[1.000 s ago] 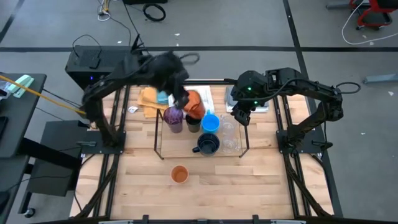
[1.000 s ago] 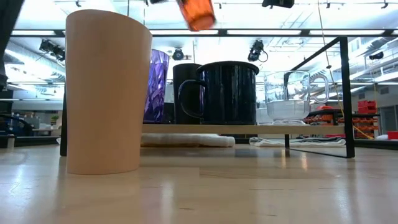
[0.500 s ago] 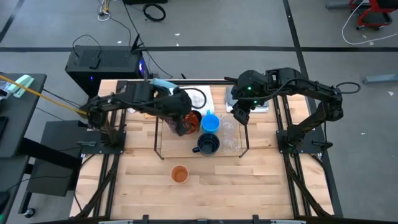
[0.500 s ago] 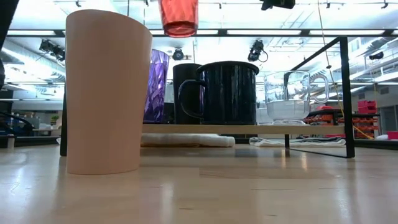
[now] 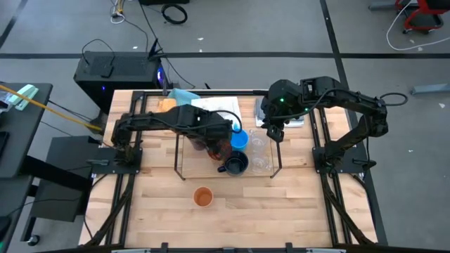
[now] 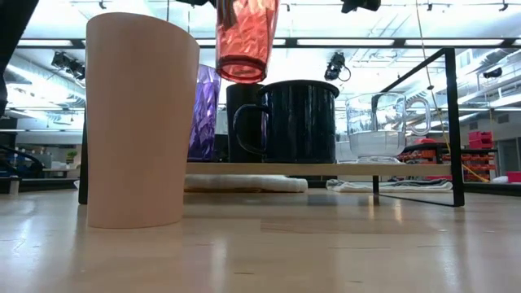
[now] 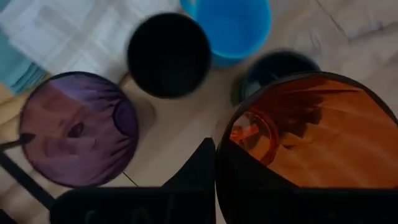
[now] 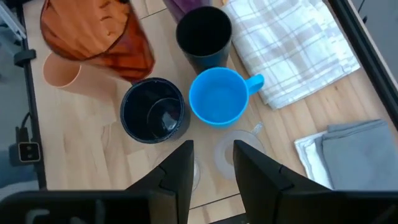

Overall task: Stack small to large cups/mugs on shelf
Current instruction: Put the orange glass on the shelf

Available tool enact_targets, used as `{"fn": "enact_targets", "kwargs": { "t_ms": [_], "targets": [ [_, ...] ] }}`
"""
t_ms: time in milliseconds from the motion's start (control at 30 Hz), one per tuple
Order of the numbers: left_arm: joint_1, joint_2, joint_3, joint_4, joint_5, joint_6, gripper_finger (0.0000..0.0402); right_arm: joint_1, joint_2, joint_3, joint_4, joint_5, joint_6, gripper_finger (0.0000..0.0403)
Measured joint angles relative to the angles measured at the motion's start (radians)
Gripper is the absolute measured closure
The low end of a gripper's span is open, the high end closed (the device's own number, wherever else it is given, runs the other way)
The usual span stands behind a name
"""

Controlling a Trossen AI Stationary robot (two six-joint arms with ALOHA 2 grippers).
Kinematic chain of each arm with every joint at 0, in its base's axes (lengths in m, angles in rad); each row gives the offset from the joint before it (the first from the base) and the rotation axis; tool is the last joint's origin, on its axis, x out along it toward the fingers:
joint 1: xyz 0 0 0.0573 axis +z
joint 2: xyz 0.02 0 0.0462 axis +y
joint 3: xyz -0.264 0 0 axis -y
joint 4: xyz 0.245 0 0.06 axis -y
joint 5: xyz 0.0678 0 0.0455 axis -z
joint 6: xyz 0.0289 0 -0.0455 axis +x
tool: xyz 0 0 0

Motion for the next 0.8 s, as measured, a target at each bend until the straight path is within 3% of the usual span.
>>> {"fn": "enact_targets", "kwargs": {
  "t_ms": [300,800],
  "targets": [
    [-0.007,-0.007,0.0,0.0,-0.063,-0.232,0.0388,0.0,0.0,0.0,0.0,0.0,-0.032,0.0284],
    [-0.055,-0.018,-0.044,0.001,-0.084,-0.437,0.0388,0.0,0.0,0.0,-0.023,0.0,-0.066,0.0284]
  ]
}}
